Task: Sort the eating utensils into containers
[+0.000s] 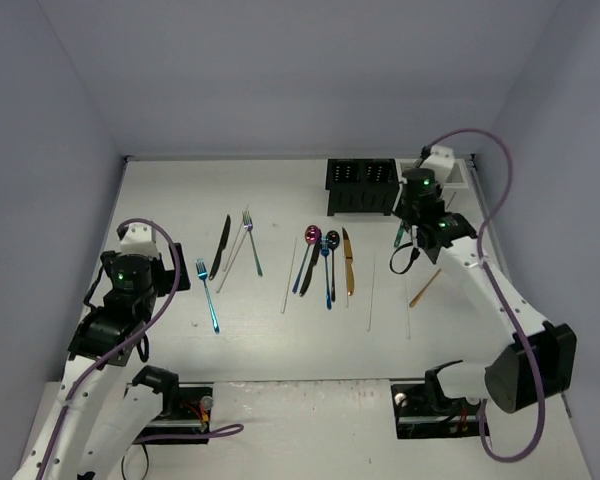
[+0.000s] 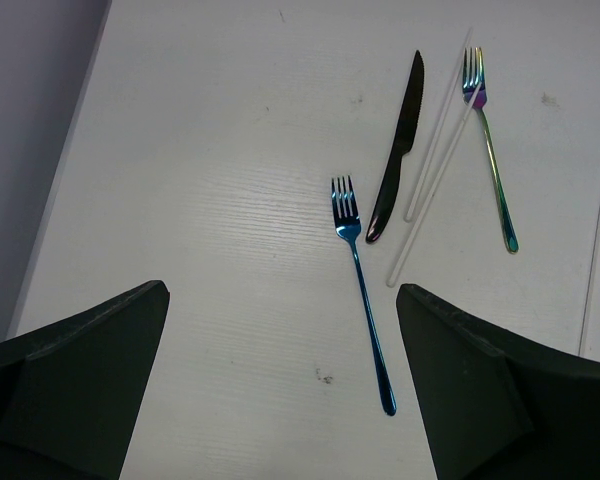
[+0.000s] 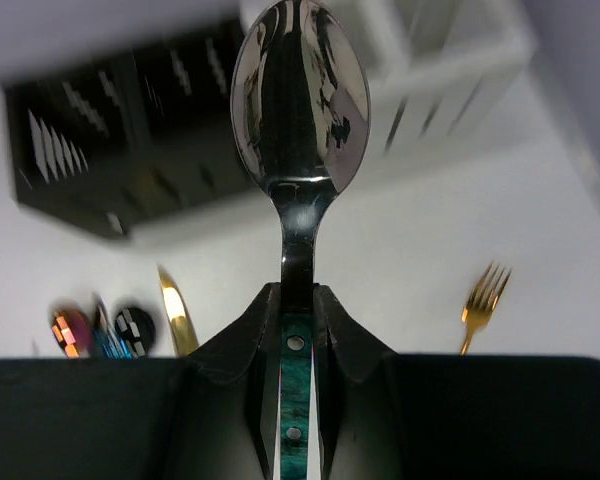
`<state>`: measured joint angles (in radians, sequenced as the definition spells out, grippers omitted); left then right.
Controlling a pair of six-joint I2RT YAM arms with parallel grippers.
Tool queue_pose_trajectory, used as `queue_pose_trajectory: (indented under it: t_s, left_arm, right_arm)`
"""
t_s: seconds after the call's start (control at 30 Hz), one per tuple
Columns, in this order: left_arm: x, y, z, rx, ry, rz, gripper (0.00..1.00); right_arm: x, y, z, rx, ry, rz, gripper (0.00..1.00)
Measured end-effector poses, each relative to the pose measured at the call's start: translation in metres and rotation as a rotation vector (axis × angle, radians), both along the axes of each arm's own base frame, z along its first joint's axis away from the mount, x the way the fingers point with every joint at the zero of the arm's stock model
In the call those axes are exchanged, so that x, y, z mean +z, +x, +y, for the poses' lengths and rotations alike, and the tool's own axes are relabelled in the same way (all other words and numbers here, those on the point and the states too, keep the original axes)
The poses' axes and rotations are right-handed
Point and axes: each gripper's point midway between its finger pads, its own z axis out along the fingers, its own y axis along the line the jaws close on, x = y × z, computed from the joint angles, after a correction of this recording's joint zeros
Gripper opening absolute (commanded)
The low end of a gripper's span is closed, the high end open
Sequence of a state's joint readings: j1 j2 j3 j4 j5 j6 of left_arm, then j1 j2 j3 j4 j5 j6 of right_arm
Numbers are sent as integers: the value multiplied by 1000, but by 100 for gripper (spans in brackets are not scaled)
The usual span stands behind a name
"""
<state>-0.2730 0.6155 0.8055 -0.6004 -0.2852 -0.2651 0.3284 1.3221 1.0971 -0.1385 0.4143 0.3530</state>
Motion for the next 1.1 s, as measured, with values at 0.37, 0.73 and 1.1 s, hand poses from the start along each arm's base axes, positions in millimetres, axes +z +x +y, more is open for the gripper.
queue_pose_trajectory:
  t_s: [0.37, 0.73, 1.1]
  left_arm:
    - [0, 0, 2, 7, 0, -1, 98]
    - [-2, 0, 2, 7, 3, 6, 97]
    - [-8, 5, -2, -14, 9, 37, 97]
  right_arm:
    - [128, 62, -102, -237, -172, -443, 0]
    - [64, 144, -141, -172, -278, -385, 0]
    - [75, 192, -172, -160, -298, -477, 0]
